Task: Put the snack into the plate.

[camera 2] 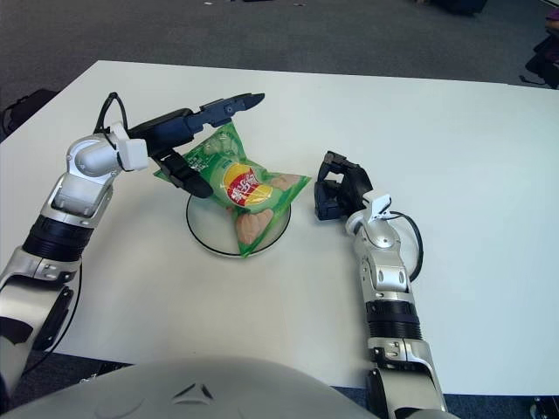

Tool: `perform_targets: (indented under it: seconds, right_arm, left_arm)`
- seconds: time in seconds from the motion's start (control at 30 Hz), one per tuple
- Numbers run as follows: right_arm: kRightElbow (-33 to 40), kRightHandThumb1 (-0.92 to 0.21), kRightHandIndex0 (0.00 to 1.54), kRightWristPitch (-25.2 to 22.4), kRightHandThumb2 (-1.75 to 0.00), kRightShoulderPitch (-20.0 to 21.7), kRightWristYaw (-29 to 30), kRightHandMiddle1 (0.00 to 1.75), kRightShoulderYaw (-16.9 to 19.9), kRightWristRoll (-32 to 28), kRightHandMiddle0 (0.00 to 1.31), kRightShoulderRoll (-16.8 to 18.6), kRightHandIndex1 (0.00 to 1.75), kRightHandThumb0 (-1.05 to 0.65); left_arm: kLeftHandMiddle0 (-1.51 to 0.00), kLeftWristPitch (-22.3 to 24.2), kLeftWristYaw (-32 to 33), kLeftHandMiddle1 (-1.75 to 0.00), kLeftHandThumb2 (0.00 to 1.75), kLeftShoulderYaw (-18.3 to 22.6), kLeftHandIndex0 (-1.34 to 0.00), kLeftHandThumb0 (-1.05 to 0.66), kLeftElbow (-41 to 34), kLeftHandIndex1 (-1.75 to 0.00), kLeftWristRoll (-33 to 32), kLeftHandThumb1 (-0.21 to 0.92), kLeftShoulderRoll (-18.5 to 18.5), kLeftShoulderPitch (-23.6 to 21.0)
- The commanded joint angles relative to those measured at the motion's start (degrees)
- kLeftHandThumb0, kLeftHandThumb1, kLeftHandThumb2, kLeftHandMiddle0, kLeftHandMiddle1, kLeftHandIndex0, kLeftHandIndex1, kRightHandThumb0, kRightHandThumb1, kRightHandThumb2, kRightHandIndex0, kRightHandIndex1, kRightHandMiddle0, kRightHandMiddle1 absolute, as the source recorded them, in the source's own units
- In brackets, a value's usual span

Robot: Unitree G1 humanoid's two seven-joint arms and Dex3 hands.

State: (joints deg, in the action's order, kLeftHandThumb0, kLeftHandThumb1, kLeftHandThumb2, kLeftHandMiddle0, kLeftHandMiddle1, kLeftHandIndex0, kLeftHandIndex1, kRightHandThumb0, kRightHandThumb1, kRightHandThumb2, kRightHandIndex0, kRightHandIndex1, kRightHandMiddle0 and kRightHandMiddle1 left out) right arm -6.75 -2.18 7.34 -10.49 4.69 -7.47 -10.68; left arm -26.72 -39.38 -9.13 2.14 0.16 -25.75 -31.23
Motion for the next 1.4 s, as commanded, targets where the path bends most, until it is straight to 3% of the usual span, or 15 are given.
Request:
perform_targets:
  seconds: [0.0, 0.2, 0.43, 0.57, 0.7, 0.77, 0.97, 1.07, 1.2, 1.27, 1.3, 1.33, 1.37]
  right_arm:
    - [-4.0, -0.14, 1.3, -2.9, -1.54, -4.2, 0.2, 1.75, -0.7, 1.6, 0.77, -0.1, 1.75, -0.56]
    - [-3.9, -0.14, 1.31, -2.9, -1.54, -4.3, 0.3, 1.75, -0.7, 1.5, 0.77, -0.2, 1.75, -0.56]
    - [-4.1, -0.13, 1.32, -2.6, -1.54, -4.3, -0.1, 1.75, -0.7, 1.4, 0.77, -0.4, 1.75, -0.56]
    - [-4.1, -0.13, 1.33, -2.7, -1.54, -4.3, -0.1, 1.75, -0.7, 1.4, 0.77, -0.4, 1.75, -0.57]
    - [-4.3, -0.13, 1.33, -2.7, -1.54, -4.3, -0.4, 1.75, -0.6, 1.3, 0.77, -0.5, 1.75, -0.57]
    - [-4.4, -0.13, 1.33, -2.7, -1.54, -4.3, -0.5, 1.75, -0.6, 1.2, 0.77, -0.6, 1.75, -0.57]
    - [-4.7, -0.14, 1.31, -2.6, -1.54, -4.2, -0.6, 1.75, -0.4, 1.1, 0.77, -0.5, 1.75, -0.56]
    - [-4.9, -0.14, 1.31, -2.4, -1.54, -4.1, -0.7, 1.75, -0.4, 1.1, 0.77, -0.5, 1.75, -0.56]
    - [-5.2, -0.14, 1.31, -1.8, -1.54, -4.0, -0.9, 1.75, -0.3, 1.0, 0.77, -0.5, 1.75, -0.56]
    - [-5.5, -0.14, 1.31, -1.6, -1.54, -3.9, -0.9, 1.75, -0.3, 1.1, 0.77, -0.5, 1.75, -0.56]
    - [-5.6, -0.13, 1.31, -1.6, -1.54, -3.9, -0.9, 1.75, -0.3, 1.2, 0.77, -0.5, 1.75, -0.56]
    - [-5.7, -0.13, 1.31, -1.5, -1.54, -3.8, -0.8, 1.75, -0.4, 1.3, 0.77, -0.5, 1.75, -0.56]
    - [-5.8, -0.13, 1.31, -1.5, -1.54, -3.8, -0.7, 1.75, -0.4, 1.4, 0.77, -0.5, 1.75, -0.56]
  left_arm:
    - [0.0, -0.9, 1.8, 0.0, 0.39, 3.2, 0.0, -0.96, -0.2, 0.0, 1.2, 0.81, -2.7, 1.6]
    - [0.0, -2.5, 5.4, 0.0, 0.4, 5.5, 0.0, -1.01, 1.9, 0.0, 3.6, 0.86, -3.2, 2.6]
    - [0.0, -10.0, 18.2, 0.0, 0.46, 11.0, 0.0, -1.04, 10.3, 0.0, 8.5, 0.91, -1.5, 6.0]
    - [0.0, -9.9, 25.1, 0.0, 0.58, 12.4, 0.0, -1.05, 11.8, 0.0, 12.8, 0.92, -0.8, 6.2]
    - [0.0, -7.9, 29.1, 0.0, 0.67, 13.3, 0.0, -1.05, 12.5, 0.0, 13.0, 0.92, 0.5, 6.6]
    - [0.0, -7.4, 29.8, 0.0, 0.69, 13.6, 0.0, -1.05, 13.3, 0.0, 11.9, 0.92, 1.0, 6.7]
    - [0.0, -7.7, 27.3, 0.0, 0.77, 17.1, 0.0, -1.05, 21.2, 0.0, -1.8, 0.92, 4.6, 5.0]
    - [-0.02, -5.4, 25.9, -0.01, 0.82, 18.2, 0.0, -1.05, 20.0, 0.0, -8.2, 0.92, 7.1, 5.3]
    - [-0.05, -4.2, 26.2, -0.03, 0.87, 19.4, 0.0, -1.05, 18.2, 0.0, -11.7, 0.92, 9.4, 7.8]
    - [-0.1, -4.3, 27.6, -0.17, 0.9, 20.0, 0.0, -1.05, 18.2, 0.0, -11.8, 0.92, 10.4, 8.9]
    - [-0.15, -4.5, 28.2, -0.43, 0.92, 20.3, 0.0, -1.05, 18.5, -0.03, -11.6, 0.92, 10.9, 9.2]
    - [-0.16, -5.4, 28.9, -0.53, 0.93, 20.7, 0.0, -1.05, 19.9, -0.05, -11.3, 0.92, 11.5, 9.3]
    - [-0.23, -6.0, 29.6, -0.79, 0.95, 21.1, 0.0, -1.05, 21.1, -0.29, -11.0, 0.92, 12.1, 9.4]
